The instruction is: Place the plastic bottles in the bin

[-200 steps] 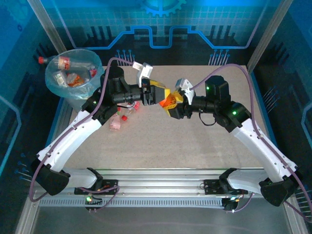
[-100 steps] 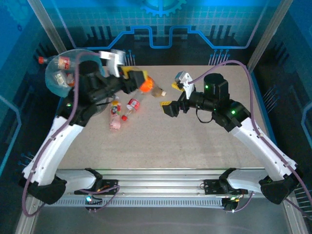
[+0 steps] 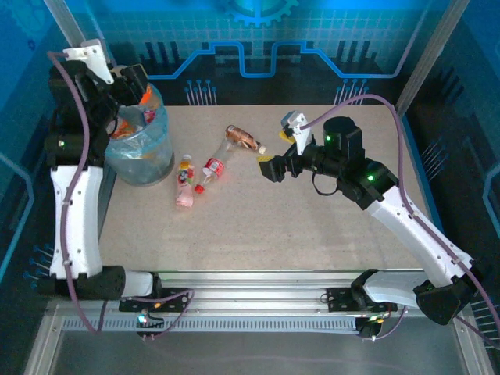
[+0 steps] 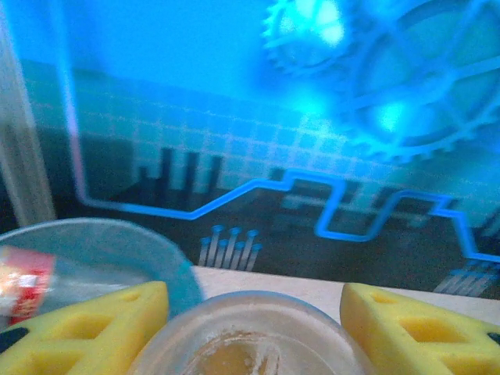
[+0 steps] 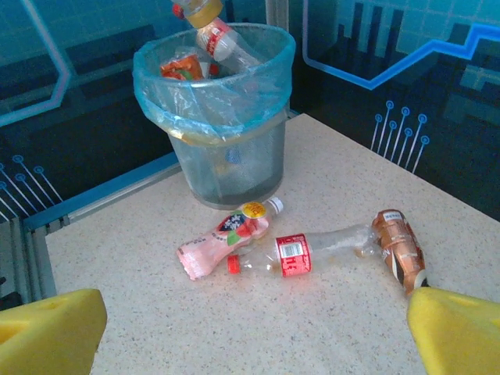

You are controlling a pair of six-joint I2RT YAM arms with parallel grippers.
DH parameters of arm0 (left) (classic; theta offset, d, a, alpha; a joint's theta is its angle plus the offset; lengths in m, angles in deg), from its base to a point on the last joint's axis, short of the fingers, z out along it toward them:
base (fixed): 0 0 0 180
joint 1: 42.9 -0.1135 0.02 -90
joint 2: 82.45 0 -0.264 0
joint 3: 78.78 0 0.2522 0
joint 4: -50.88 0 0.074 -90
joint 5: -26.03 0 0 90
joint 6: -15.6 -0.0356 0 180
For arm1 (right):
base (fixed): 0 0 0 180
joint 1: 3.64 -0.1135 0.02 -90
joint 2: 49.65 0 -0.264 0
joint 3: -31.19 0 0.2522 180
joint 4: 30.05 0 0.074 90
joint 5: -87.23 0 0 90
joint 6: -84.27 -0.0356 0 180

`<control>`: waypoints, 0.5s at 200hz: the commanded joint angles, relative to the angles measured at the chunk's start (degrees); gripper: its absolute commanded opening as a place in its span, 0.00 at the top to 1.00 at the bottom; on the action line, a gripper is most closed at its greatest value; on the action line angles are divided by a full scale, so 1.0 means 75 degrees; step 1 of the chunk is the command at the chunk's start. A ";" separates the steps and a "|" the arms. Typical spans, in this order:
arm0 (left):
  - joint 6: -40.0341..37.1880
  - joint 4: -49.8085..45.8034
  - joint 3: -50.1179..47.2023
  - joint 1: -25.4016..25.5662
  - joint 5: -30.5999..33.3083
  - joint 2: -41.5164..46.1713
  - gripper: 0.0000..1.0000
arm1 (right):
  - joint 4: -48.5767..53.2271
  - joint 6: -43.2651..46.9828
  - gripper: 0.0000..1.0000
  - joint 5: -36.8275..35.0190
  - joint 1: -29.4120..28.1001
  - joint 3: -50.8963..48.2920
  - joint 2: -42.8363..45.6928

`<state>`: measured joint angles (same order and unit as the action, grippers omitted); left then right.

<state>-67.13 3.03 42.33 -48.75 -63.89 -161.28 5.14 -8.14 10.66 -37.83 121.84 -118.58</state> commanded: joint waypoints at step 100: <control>-0.0823 -0.0073 -0.1366 -0.0716 0.0046 -0.1154 0.73 | 0.0456 -0.0047 0.00 -0.0089 -0.0094 0.0328 -0.0394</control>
<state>-71.61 0.84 36.89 -53.78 -62.91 -170.53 7.74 -8.14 9.24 -37.83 121.99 -120.19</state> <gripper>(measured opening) 0.576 0.998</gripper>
